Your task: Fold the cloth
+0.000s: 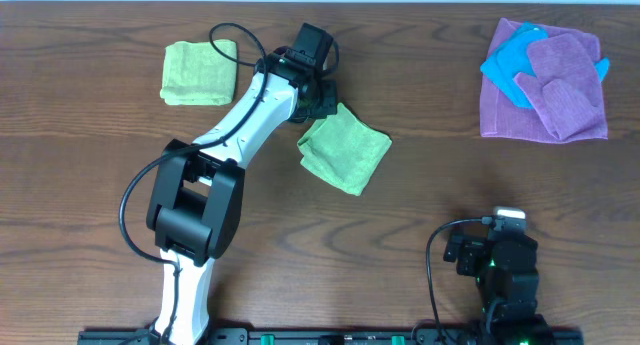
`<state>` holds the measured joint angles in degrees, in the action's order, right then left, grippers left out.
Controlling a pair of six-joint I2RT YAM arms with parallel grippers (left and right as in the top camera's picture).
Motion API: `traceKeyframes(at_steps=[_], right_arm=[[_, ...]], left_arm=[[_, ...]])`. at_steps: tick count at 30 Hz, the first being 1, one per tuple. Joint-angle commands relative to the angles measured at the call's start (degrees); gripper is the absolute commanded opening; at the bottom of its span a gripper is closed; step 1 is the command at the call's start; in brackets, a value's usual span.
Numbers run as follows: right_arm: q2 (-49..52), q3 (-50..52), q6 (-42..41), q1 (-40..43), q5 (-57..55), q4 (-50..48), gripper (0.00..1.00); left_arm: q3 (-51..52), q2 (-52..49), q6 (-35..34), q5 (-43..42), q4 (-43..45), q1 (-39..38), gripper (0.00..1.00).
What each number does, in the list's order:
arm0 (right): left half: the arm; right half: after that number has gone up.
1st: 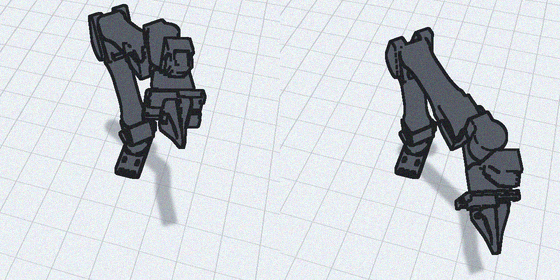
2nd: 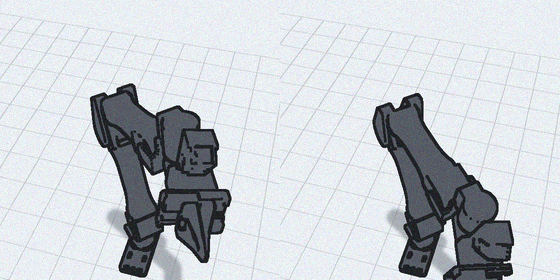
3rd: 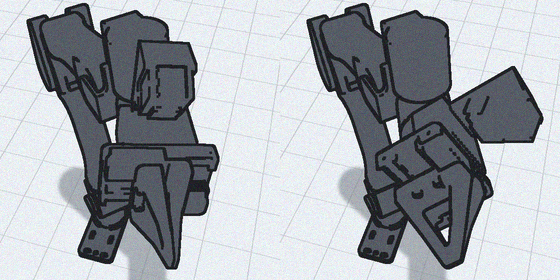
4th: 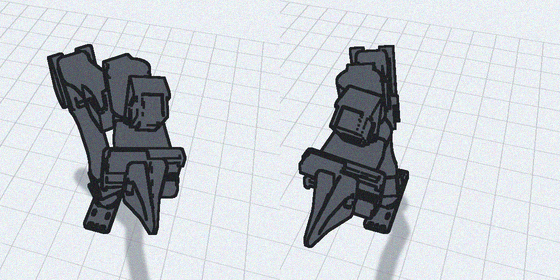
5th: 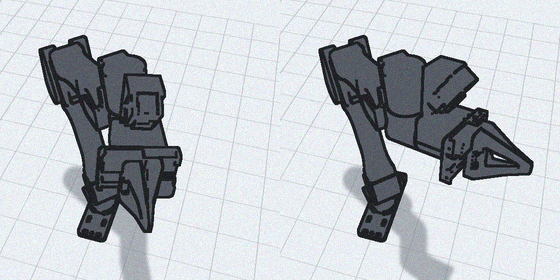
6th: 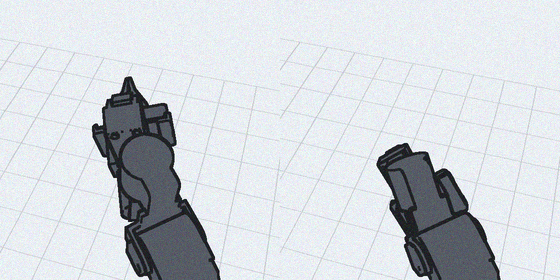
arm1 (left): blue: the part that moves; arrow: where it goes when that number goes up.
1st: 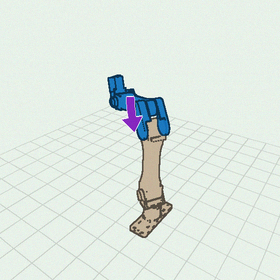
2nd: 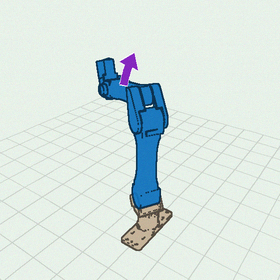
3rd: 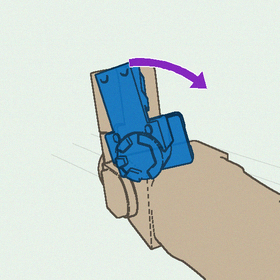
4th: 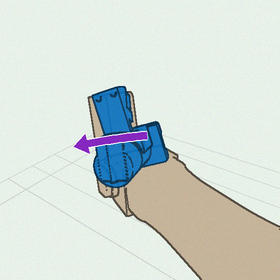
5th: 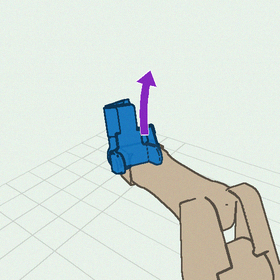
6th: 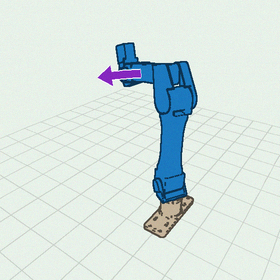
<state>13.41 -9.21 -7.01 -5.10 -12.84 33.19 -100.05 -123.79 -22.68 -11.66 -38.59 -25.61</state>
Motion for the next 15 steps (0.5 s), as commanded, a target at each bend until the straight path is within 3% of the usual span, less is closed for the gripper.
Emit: traceKeyframes(at_steps=[1,2,3,6,8,15], right_arm=[[-0.4,0.4,-0.7,-0.5,-0.2,0.0,0.99],[-0.4,0.4,-0.7,-0.5,-0.2,0.0,0.99],[-0.4,0.4,-0.7,-0.5,-0.2,0.0,0.99],[-0.4,0.4,-0.7,-0.5,-0.2,0.0,0.99],[-0.4,0.4,-0.7,-0.5,-0.2,0.0,0.99],[-0.4,0.4,-0.7,-0.5,-0.2,0.0,0.99]], left_arm=[[-0.8,-0.9,0.9,-0.3,-0.2,0.0,0.06],[-0.8,-0.9,0.9,-0.2,-0.2,0.0,0.06],[-0.8,-0.9,0.8,-0.2,-0.2,0.0,0.13],[-0.8,-0.9,0.8,-0.2,-0.4,0.0,0.68],[-0.8,-0.9,0.8,-0.2,-0.4,0.0,0.83],[-0.8,-1.3,1.0,-2.7,-0.5,-0.8,0.85]])
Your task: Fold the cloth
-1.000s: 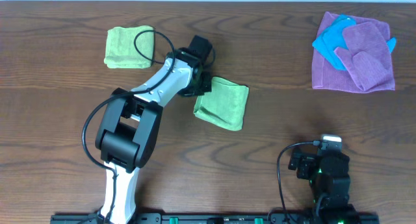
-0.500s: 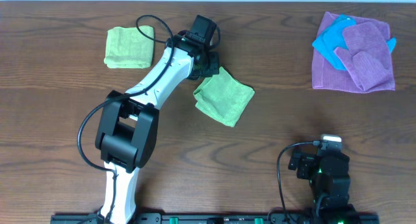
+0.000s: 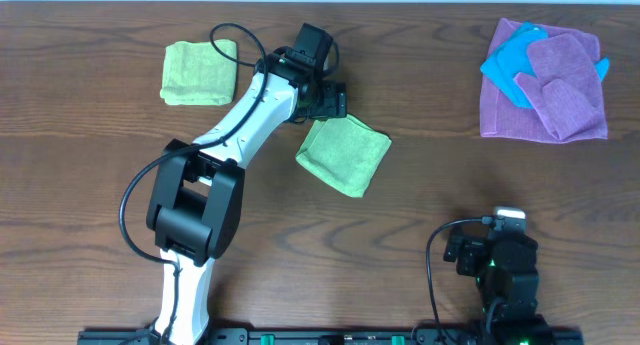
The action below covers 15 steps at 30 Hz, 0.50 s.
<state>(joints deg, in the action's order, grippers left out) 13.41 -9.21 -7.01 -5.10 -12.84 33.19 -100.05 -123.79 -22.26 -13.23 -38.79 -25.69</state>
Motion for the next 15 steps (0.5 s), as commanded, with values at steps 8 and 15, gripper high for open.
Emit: traceKeyframes(at_steps=[8,15], right_arm=[[-0.4,0.4,-0.7,-0.5,-0.2,0.0,0.99],[-0.4,0.4,-0.7,-0.5,-0.2,0.0,0.99]], left_arm=[[-0.8,-4.2,0.4,2.4,-1.1,-3.4,0.85],[-0.8,-4.7,2.2,2.3,-11.0,-6.2,0.81]])
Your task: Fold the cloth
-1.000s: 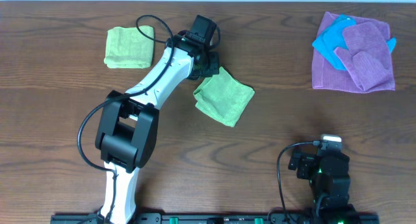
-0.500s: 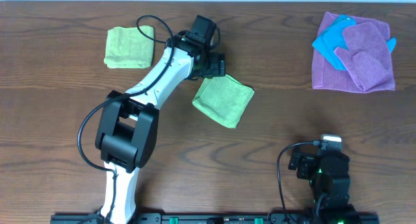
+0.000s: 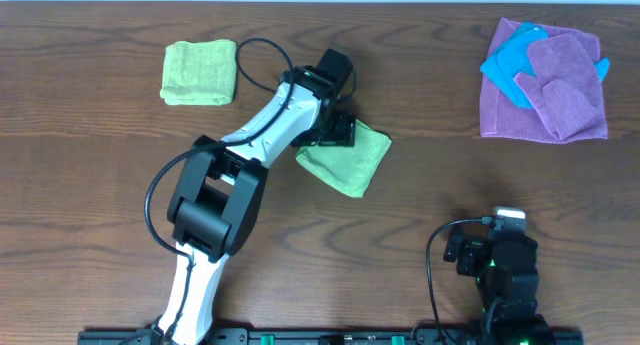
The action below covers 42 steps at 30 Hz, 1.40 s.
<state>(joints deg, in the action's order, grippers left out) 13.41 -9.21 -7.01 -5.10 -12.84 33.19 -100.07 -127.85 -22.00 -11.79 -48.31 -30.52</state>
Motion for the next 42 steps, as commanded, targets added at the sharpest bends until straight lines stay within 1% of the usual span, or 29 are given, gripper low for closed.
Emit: traceKeyframes(at_steps=[1,4,8,12,15,17,18,19,20,21,25,26,27,29,30,32,34,37,38,40,41,42], right_arm=[[-0.4,0.4,-0.7,-0.5,-0.2,0.0,0.99],[-0.4,0.4,-0.7,-0.5,-0.2,0.0,0.99],[-0.4,0.4,-0.7,-0.5,-0.2,0.0,0.99],[-0.4,0.4,-0.7,-0.5,-0.2,0.0,0.99],[-0.4,0.4,-0.7,-0.5,-0.2,0.0,0.99],[-0.4,0.4,-0.7,-0.5,-0.2,0.0,0.99],[-0.4,0.4,-0.7,-0.5,-0.2,0.0,0.99],[-0.4,0.4,-0.7,-0.5,-0.2,0.0,0.99],[-0.4,0.4,-0.7,-0.5,-0.2,0.0,0.99],[-0.4,0.4,-0.7,-0.5,-0.2,0.0,0.99],[-0.4,0.4,-0.7,-0.5,-0.2,0.0,0.99],[-0.4,0.4,-0.7,-0.5,-0.2,0.0,0.99],[-0.4,0.4,-0.7,-0.5,-0.2,0.0,0.99],[-0.4,0.4,-0.7,-0.5,-0.2,0.0,0.99],[-0.4,0.4,-0.7,-0.5,-0.2,0.0,0.99],[-0.4,0.4,-0.7,-0.5,-0.2,0.0,0.99],[-0.4,0.4,-0.7,-0.5,-0.2,0.0,0.99],[-0.4,0.4,-0.7,-0.5,-0.2,0.0,0.99],[-0.4,0.4,-0.7,-0.5,-0.2,0.0,0.99],[-0.4,0.4,-0.7,-0.5,-0.2,0.0,0.99],[-0.4,0.4,-0.7,-0.5,-0.2,0.0,0.99],[-0.4,0.4,-0.7,-0.5,-0.2,0.0,0.99]], left_arm=[[-0.8,-0.8,2.1,2.1,-2.1,-1.8,0.79],[-0.8,-1.7,2.1,5.7,-2.2,-2.9,0.72],[-0.8,-4.2,1.2,9.0,-2.4,-3.9,0.70],[-0.6,-7.1,-0.5,12.2,-2.8,-5.2,0.72],[-0.4,-7.8,-8.2,17.1,-4.5,-5.3,0.71],[-0.4,-7.7,-17.0,20.0,-7.7,-4.5,0.70],[-0.4,-7.7,-22.8,20.5,-9.7,-3.4,0.71],[-0.4,-7.7,-28.1,20.4,-11.4,-2.4,0.73],[-0.4,-7.7,-32.2,19.7,-12.5,-1.5,0.76],[-0.4,-7.7,-38.8,17.8,-14.3,0.2,0.81],[-0.4,-7.7,-48.8,11.3,-14.2,3.8,0.82],[-0.4,-7.7,-52.0,10.0,-13.3,4.5,0.80],[-0.4,-7.7,-53.5,8.8,-12.1,5.1,0.78],[-0.4,-7.7,-53.8,7.2,-8.8,5.8,0.75],[-0.5,-7.6,-53.3,6.7,-7.9,6.1,0.76],[-1.6,-6.9,-53.2,7.2,-9.6,6.1,0.78],[-3.6,-5.7,-53.2,10.5,-14.3,6.1,0.84],[-7.0,-3.6,-53.9,15.0,-22.7,6.1,0.88],[-8.2,-2.7,-53.9,16.1,-25.4,6.1,0.89],[-9.8,-1.2,-54.8,17.0,-29.8,6.1,0.95],[-10.6,-0.4,-56.1,17.5,-32.1,6.1,0.97],[-11.1,0.4,-57.1,17.9,-33.7,6.0,0.98]])
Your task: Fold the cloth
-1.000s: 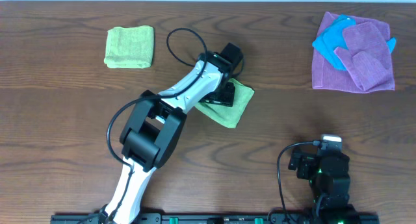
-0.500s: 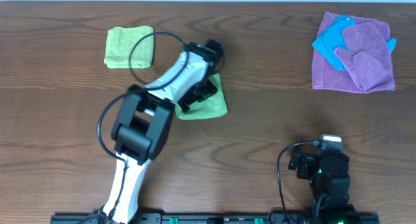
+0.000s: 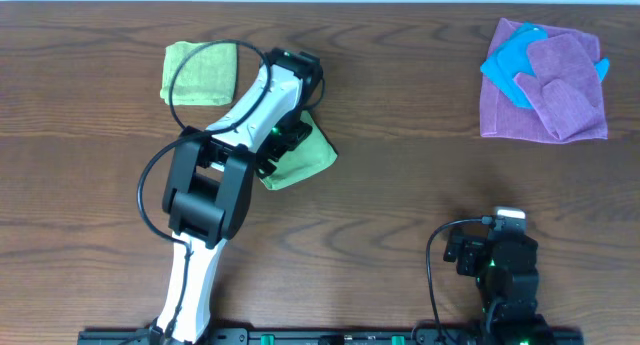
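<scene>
A folded light-green cloth [image 3: 314, 157] lies left of the table's middle, partly under my left arm. My left gripper [image 3: 279, 152] points down onto the cloth's left part, and its dark fingers cover that edge. It appears shut on the cloth, though the fingertips are hidden by the wrist. My right gripper [image 3: 468, 253] rests folded back at the near right edge, far from the cloth, and its jaws cannot be made out.
A second folded green cloth [image 3: 198, 73] sits at the back left, with the left arm's cable looping over it. A pile of purple cloths [image 3: 548, 100] with a blue cloth [image 3: 512, 63] on top lies at the back right.
My left gripper has shifted left and nearer, from the cloth's back corner to its left part. The green cloth now lies further left and looks more compact.
First my left gripper stood at the back left corner of the green cloth near the table's middle. It then sat on that corner, and later further right on the back edge. Now gripper and cloth are both further left. The right arm has stayed still.
</scene>
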`<state>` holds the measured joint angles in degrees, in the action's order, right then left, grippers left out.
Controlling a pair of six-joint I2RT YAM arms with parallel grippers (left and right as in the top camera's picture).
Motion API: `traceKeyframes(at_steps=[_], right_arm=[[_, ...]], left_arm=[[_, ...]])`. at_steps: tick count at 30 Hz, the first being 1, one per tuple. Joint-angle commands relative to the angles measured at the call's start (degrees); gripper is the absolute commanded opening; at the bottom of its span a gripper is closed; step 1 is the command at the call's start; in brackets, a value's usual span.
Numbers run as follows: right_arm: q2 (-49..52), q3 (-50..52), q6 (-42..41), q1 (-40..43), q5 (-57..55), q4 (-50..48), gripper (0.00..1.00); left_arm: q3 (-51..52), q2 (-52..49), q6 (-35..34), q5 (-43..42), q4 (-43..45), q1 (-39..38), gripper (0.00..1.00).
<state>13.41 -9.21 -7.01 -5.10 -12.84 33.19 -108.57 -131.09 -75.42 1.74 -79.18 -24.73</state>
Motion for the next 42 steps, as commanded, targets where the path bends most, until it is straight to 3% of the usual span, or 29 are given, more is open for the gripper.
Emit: traceKeyframes(at_steps=[1,7,8,11,13,14,16,19,26,33,42], right_arm=[[-0.4,0.4,-0.7,-0.5,-0.2,0.0,0.99],[-0.4,0.4,-0.7,-0.5,-0.2,0.0,0.99],[-0.4,0.4,-0.7,-0.5,-0.2,0.0,0.99],[-0.4,0.4,-0.7,-0.5,-0.2,0.0,0.99],[-0.4,0.4,-0.7,-0.5,-0.2,0.0,0.99],[-0.4,0.4,-0.7,-0.5,-0.2,0.0,0.99],[-0.4,0.4,-0.7,-0.5,-0.2,0.0,0.99],[-0.4,0.4,-0.7,-0.5,-0.2,0.0,0.99],[-0.4,0.4,-0.7,-0.5,-0.2,0.0,0.99],[-0.4,0.4,-0.7,-0.5,-0.2,0.0,0.99],[-0.4,0.4,-0.7,-0.5,-0.2,0.0,0.99]], left_arm=[[-3.0,4.4,-4.0,4.8,-3.8,-0.1,0.96],[-5.4,8.5,-4.9,3.2,-1.4,-3.5,0.95],[-5.5,8.9,-8.1,4.0,-0.3,-5.1,0.95],[-5.5,9.3,-26.3,9.7,2.8,-12.2,0.95],[-5.3,8.7,-42.6,13.0,3.1,-17.2,0.95],[-5.0,8.2,-44.1,16.0,4.8,-19.8,0.95],[-4.6,7.4,-44.1,20.5,8.4,-23.0,0.95],[-4.1,5.9,-44.1,19.6,10.9,-24.5,0.95],[-2.0,2.3,-44.1,16.7,4.0,-25.9,0.95],[7.1,2.1,-44.1,16.0,7.5,-25.9,0.95],[10.4,2.2,-44.0,16.7,0.0,-24.7,0.95]])
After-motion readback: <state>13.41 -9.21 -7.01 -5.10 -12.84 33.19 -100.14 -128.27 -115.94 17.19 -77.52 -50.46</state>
